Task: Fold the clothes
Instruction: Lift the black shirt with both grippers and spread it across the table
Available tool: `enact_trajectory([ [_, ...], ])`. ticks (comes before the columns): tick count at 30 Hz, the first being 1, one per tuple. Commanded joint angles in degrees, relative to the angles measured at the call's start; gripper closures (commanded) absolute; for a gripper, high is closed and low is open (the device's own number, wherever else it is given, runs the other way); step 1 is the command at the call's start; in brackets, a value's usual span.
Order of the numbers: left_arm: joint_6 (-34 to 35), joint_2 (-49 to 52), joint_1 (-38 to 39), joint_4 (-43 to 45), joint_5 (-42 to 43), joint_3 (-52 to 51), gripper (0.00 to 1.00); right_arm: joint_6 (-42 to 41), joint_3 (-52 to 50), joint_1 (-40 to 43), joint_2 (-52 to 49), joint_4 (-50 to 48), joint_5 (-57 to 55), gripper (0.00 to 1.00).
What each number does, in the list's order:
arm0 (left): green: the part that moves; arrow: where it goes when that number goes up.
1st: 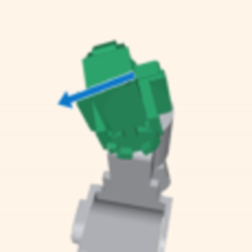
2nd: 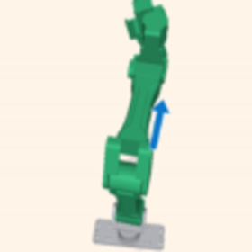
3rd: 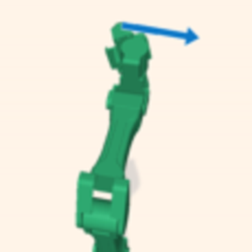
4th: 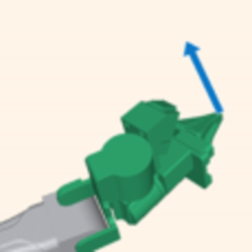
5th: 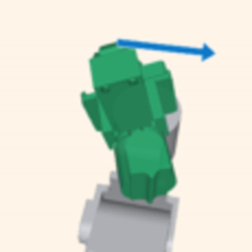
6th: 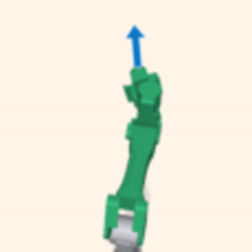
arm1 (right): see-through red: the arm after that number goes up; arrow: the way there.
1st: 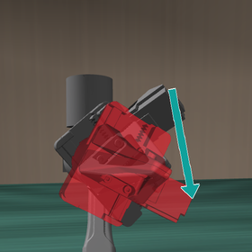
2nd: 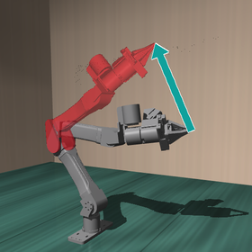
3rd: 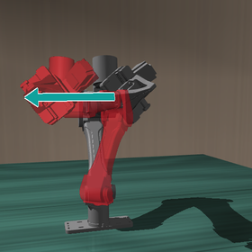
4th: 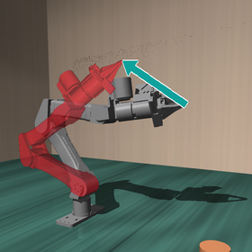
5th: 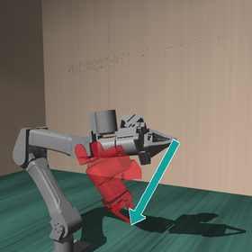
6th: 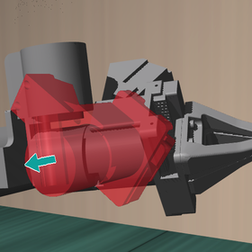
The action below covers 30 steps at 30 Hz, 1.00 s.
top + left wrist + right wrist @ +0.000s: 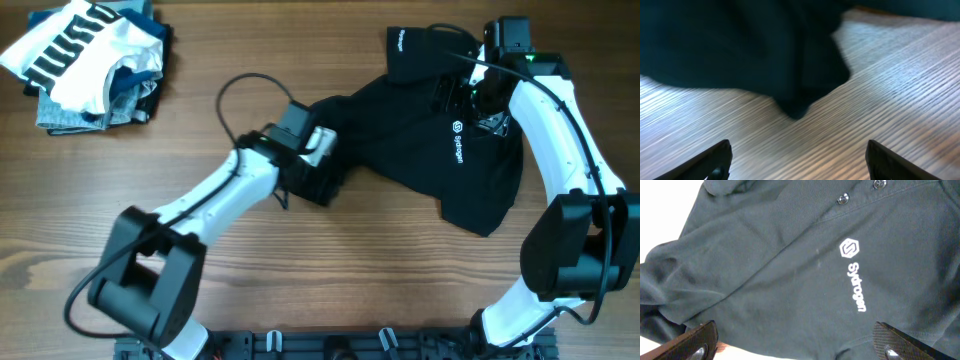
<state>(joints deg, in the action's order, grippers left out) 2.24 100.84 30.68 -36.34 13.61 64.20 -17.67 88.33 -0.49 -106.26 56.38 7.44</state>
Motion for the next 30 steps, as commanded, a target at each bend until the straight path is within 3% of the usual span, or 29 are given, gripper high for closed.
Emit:
enact_trajectory([
  [1,-0.5,3.02,3.54,4.0,-1.2,0.31,0.17,1.01,0.44,-0.07,1.79,-0.02,-1.01,0.01],
  [10,-6.56,4.94,5.6,7.26,-5.38,0.31,0.23,1.01,0.44,-0.07,1.66,-1.07,-1.01,0.01],
  [14,-6.54,5.05,5.6,7.15,-5.35,0.31,0.38,0.98,0.44,-0.07,1.66,-1.31,-1.03,0.01],
  [20,-7.06,5.22,6.29,4.96,-5.38,0.31,0.45,1.03,0.44,-0.07,1.66,-1.49,-1.03,0.01],
  [30,-7.85,12.39,6.8,7.76,-16.52,0.31,0.44,1.05,0.42,-0.07,1.66,-1.55,-1.05,0.01],
])
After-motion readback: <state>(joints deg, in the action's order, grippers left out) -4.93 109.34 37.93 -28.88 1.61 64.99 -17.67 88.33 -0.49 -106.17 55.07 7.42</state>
